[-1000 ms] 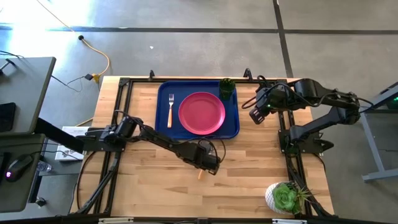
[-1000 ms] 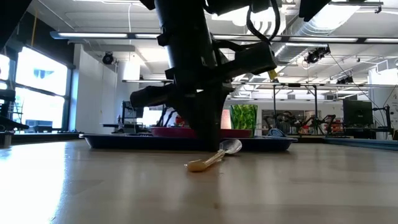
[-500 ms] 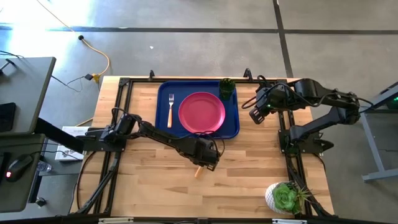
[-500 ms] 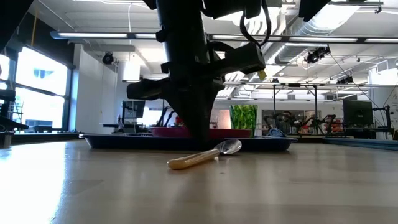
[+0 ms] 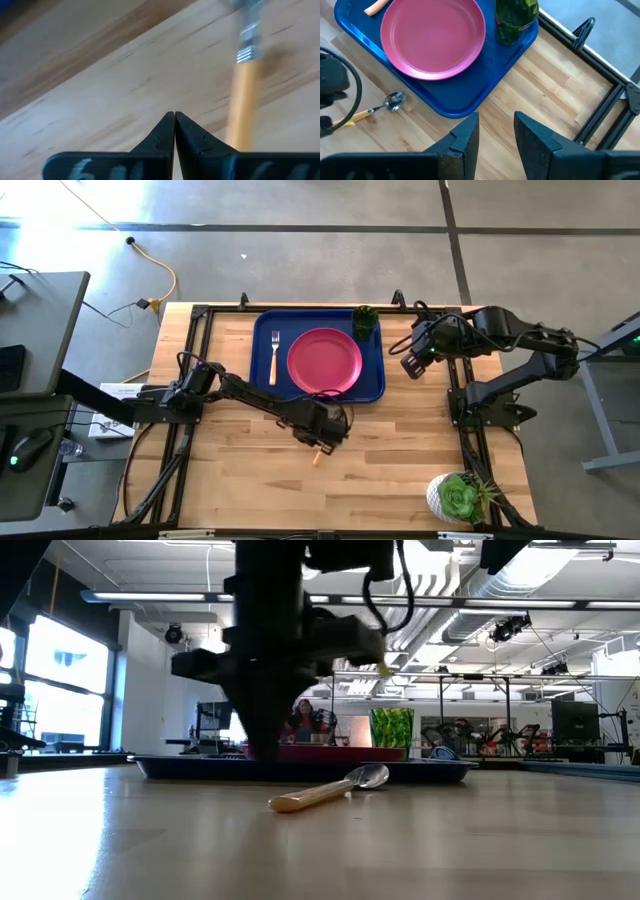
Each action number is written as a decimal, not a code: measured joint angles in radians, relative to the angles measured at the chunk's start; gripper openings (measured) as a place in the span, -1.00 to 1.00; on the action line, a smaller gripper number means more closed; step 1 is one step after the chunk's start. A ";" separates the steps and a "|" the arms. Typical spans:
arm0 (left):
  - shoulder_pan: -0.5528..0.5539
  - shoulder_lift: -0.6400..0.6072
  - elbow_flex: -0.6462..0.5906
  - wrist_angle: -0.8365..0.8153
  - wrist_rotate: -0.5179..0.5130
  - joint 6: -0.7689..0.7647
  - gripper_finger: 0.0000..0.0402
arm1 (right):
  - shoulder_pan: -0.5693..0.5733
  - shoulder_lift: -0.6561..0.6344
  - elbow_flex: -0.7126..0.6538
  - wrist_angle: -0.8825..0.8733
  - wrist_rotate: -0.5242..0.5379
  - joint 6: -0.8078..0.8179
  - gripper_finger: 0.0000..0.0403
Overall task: Pick and place plate/cup/fork/spoon on tray
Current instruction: Put the orange spoon on the blue tray to the right of the orange fork
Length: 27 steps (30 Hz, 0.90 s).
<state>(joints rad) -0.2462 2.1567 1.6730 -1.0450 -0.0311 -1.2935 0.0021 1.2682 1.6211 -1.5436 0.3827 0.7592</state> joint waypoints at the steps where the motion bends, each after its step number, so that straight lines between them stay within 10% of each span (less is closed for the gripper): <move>1: 0.000 0.000 0.000 -0.025 0.005 0.015 -0.98 | 0.000 0.000 0.000 0.000 0.006 0.000 -0.43; 27: 0.037 -0.001 0.000 -0.064 0.090 0.199 -0.75 | 0.000 0.000 0.000 0.000 0.028 0.000 -0.43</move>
<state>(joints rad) -0.2092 2.1559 1.6733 -1.1089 0.0593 -1.0942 0.0021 1.2685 1.6211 -1.5436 0.4103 0.7592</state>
